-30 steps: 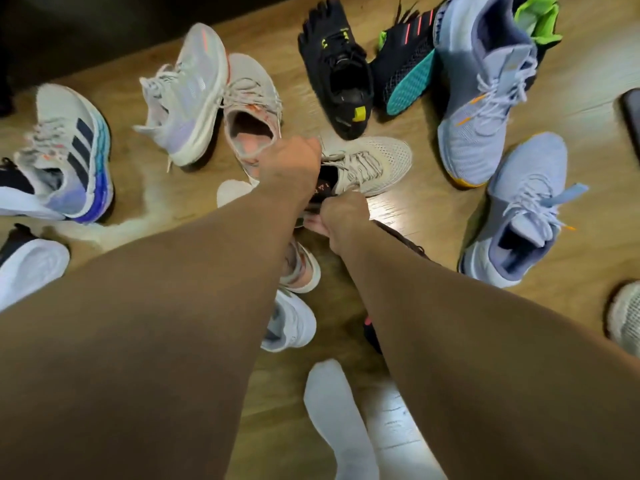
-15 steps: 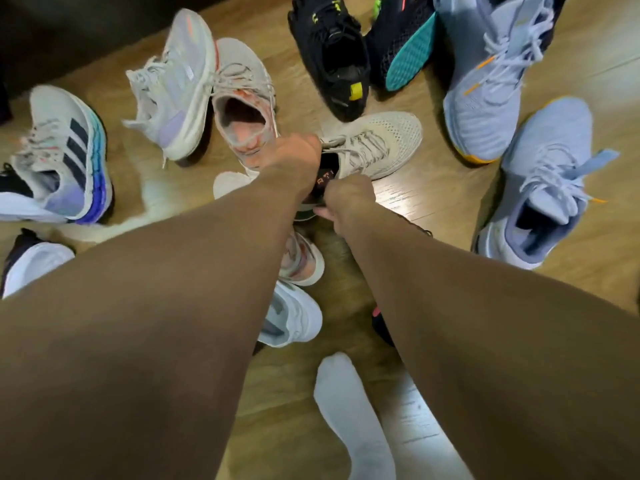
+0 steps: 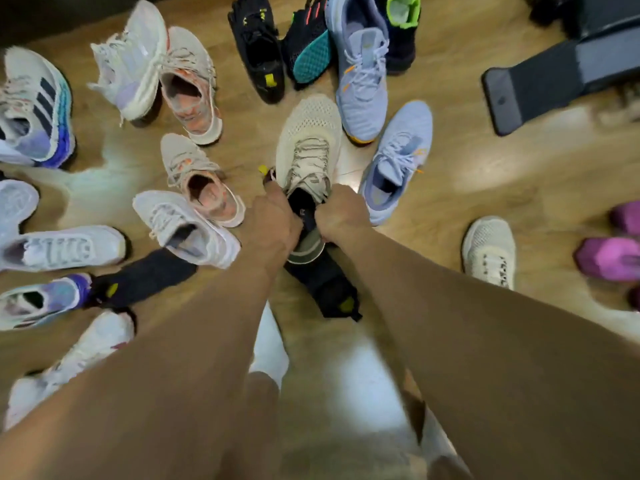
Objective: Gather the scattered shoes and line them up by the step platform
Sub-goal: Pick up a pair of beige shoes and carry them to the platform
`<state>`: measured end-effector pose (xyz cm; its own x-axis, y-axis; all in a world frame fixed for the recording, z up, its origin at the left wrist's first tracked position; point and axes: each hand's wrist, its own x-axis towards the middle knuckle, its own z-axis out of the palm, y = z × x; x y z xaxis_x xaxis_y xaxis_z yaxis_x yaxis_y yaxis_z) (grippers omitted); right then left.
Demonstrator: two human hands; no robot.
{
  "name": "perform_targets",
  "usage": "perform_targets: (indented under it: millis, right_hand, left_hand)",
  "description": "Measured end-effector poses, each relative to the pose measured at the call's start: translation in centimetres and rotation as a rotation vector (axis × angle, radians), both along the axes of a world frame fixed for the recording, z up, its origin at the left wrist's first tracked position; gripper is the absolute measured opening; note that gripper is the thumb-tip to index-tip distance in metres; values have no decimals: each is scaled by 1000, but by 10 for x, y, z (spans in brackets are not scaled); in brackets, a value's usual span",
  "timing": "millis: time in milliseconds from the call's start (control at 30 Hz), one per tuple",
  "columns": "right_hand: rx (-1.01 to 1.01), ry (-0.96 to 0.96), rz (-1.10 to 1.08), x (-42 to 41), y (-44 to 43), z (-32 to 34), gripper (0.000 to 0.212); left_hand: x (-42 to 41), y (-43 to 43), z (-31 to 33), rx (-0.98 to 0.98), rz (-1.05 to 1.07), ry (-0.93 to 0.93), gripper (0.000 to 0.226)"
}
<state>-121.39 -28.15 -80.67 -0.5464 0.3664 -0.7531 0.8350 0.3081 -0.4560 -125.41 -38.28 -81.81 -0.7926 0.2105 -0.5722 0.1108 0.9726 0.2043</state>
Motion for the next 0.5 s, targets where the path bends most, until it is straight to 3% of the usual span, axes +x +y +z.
perform_targets:
  millis: [100, 267, 500]
  right_hand:
    - [52, -42, 70, 82, 30, 11, 22]
    - [67, -128, -4, 211, 83, -12, 24]
    - [100, -152, -40, 279, 134, -103, 22]
  left_hand:
    - [79, 30, 8, 10, 62, -61, 40]
    - [202, 83, -3, -3, 45, -145, 29]
    - [271, 134, -97, 34, -53, -72, 33]
